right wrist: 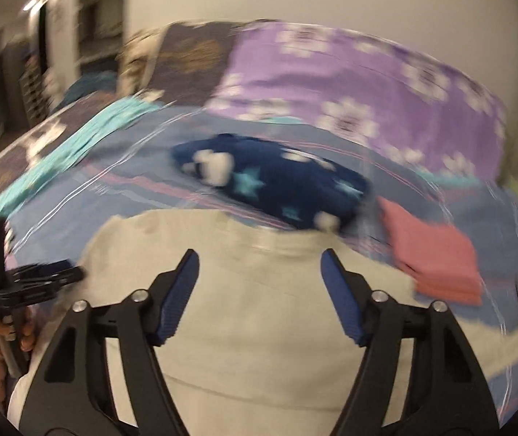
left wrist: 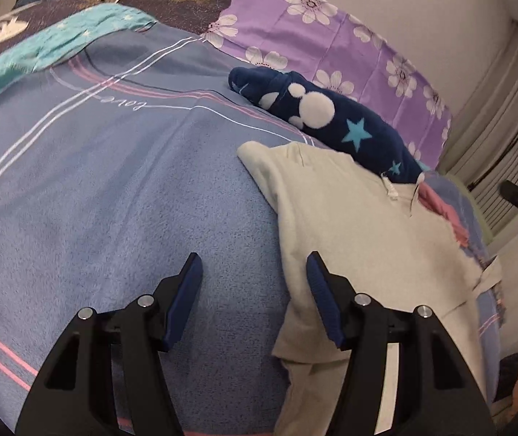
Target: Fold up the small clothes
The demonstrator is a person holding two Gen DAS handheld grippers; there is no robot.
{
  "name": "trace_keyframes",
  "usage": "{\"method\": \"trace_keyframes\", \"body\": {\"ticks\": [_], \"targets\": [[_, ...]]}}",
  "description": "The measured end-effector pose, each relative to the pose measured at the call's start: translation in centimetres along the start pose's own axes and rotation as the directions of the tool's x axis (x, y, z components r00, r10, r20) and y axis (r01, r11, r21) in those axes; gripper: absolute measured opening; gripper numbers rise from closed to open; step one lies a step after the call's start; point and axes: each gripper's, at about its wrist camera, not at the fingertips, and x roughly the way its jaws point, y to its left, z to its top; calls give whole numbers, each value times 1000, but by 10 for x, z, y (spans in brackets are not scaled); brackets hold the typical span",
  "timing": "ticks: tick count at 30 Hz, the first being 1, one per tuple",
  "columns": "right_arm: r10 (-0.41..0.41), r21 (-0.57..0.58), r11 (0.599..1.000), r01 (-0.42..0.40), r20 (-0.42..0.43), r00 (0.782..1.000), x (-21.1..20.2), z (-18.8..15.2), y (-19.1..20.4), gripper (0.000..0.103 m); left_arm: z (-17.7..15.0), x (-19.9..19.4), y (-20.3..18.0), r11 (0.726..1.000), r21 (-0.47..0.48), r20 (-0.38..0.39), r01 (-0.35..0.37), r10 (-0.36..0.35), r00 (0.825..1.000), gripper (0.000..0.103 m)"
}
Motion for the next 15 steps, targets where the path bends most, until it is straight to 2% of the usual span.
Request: {"method": "trace_keyframes", "body": {"ticks": [1,3,4,6,7,9,10,14,15], "targets": [[16,-35,999,-17,-18,1000,9,9,18,48,-1,-2,3,1000,-9,-2,26,-26,1000,59],[52,-93,994,-60,-87,995,39,30,65,39,-3,-3,3,998,-1,-13,61,-61,998,57],[60,-106,992,-73,-120,991,52,37,81,39,-4,-4,2,997,8,-16,74,-74,997,53],[64,-134,987,-90,-191,980,80,47,111,39,-5,-4,-1,994,23,-24,104,-103,994,45],[68,-144,984,-101,-219,973,93,50,123,43,-5,-3,-3,992,30,-29,121,-120,992,38],[58,-171,980,-105,-259,964,119,55,146,53,-7,-3,-6,987,44,-37,152,-150,988,33],[43,-186,978,-96,-272,961,127,54,154,58,-7,-3,-7,984,51,-41,168,-166,985,33],[-24,-239,969,-64,-351,936,168,50,179,60,-7,1,-4,981,32,-66,194,-192,979,31],[-40,-248,967,-57,-367,929,178,48,179,55,-7,2,-1,980,18,-68,199,-198,978,16]]}}
